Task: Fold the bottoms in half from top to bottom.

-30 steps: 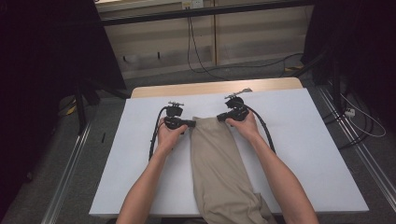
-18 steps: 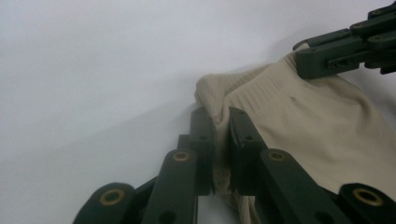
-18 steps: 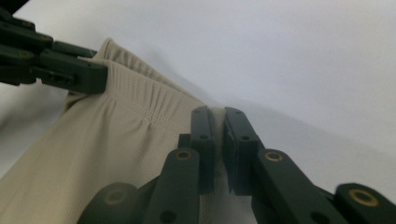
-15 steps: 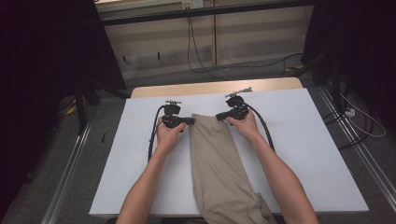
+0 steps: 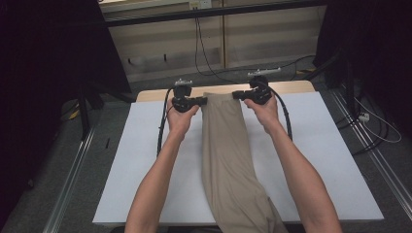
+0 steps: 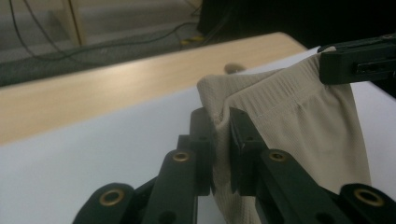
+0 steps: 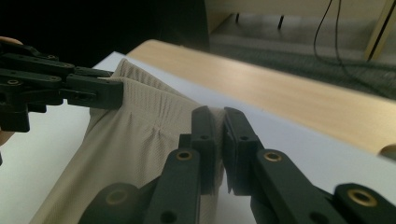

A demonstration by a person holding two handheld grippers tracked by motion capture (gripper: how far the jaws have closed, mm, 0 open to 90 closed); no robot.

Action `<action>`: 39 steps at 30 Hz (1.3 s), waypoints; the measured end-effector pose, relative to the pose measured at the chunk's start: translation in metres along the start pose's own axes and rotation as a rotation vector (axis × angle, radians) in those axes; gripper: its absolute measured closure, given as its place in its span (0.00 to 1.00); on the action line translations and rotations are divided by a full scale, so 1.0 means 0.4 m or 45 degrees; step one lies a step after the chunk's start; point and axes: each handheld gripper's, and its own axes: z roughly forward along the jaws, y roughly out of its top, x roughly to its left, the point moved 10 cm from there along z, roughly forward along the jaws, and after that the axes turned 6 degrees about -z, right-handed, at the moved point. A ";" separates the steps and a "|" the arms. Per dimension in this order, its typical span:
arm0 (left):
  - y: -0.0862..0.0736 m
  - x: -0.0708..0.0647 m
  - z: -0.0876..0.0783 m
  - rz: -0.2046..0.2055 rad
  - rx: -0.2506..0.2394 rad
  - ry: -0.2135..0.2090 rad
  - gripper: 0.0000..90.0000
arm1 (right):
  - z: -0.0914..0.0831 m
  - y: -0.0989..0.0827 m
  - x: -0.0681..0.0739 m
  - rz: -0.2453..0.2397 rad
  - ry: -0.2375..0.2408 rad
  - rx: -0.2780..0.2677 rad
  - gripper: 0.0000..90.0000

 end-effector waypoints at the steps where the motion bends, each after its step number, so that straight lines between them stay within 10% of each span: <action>1: 0.019 -0.010 -0.005 0.014 -0.009 -0.007 0.91 | -0.014 0.016 -0.003 -0.006 0.004 -0.017 0.94; 16: 0.245 -0.142 -0.077 0.178 -0.189 -0.042 0.90 | -0.199 0.262 -0.034 -0.141 -0.087 -0.181 0.94; 25: 0.108 -0.181 -0.084 0.234 -0.073 -0.108 0.90 | -0.187 0.128 -0.035 -0.061 -0.038 -0.128 0.94; 39: -0.120 -0.304 -0.213 0.316 -0.039 -0.288 0.90 | -0.329 -0.068 0.135 -0.108 0.096 -0.120 0.94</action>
